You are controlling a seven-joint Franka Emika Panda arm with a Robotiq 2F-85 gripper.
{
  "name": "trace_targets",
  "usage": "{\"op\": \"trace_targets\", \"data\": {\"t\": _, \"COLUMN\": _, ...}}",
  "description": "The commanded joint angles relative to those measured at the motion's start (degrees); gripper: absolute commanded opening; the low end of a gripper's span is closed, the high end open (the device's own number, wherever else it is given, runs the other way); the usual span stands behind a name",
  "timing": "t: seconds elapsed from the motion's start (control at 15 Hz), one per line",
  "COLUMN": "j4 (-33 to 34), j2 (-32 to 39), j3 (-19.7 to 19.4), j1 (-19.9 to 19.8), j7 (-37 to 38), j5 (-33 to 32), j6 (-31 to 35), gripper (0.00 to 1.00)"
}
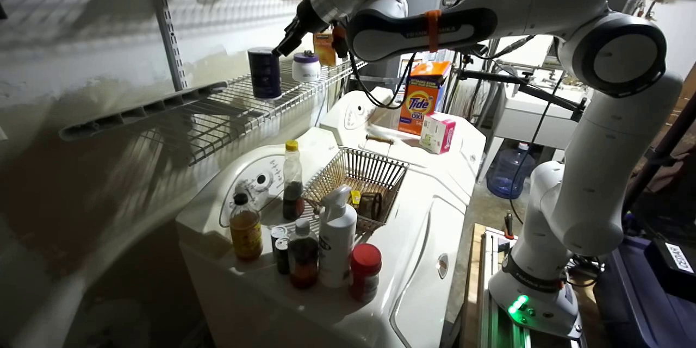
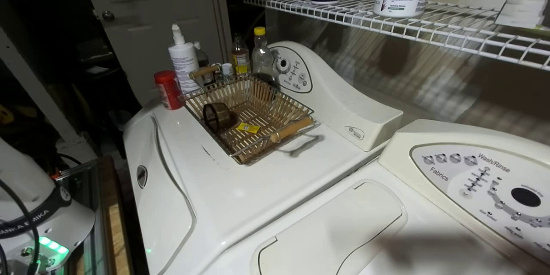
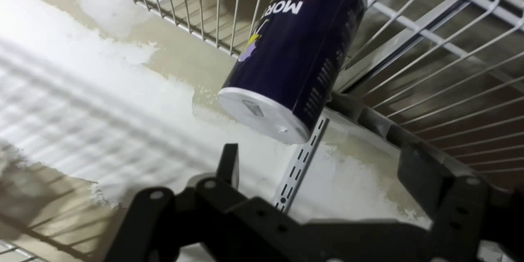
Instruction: Place the dark blue and white container right-side up.
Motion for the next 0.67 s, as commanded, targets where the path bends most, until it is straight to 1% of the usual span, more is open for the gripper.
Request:
{"op": "trace_targets", "data": {"t": 0.0, "j4": -4.36, "j2": -4.52, "j3": 0.67, "j1": -0.11, "j7": 6.27, "j5": -4.33, "j6": -4.02, "gripper": 1.0}}
{"op": "trace_targets", "data": {"t": 0.13, "j4": -5.08, "j2": -5.3, "j3": 1.15, "j1": -0.31, "j7": 9.8, "j5": -7.61, "j6": -6.52, "gripper": 1.0}}
{"op": "trace_targets", "data": {"t": 0.2, "j4": -5.32, "j2": -5.53, "j3": 5.0, "j1": -4.12, "j7": 10.55, "j5": -7.76, "j6": -7.56, "gripper": 1.0}}
{"op": "trace_targets", "data": {"t": 0.33, "j4": -5.99, "j2": -6.07, "j3": 6.75, "j1": -5.66, "j7": 14.21, "j5": -9.72, "j6": -8.68, "gripper": 1.0}}
{"op": "trace_targets", "data": {"t": 0.4, "j4": -6.1, "j2": -6.1, "j3": 7.85, "j1": -6.72, "j7": 18.04, "j5": -12.08, "j6": -8.59, "gripper": 1.0}}
{"op": "trace_targets", "data": {"t": 0.47, "j4": -4.03, "j2": -4.13, "j3": 7.6, "j1": -6.75, "j7": 11.9, "j5": -7.46, "j6": -7.48, "gripper": 1.0}}
{"op": "trace_targets", "data": {"t": 0.6, "j4": -4.57, "j2": -4.42, "j3": 8.55, "j1": -7.59, "j7": 15.09, "j5": -9.35, "j6": -7.53, "gripper": 1.0}}
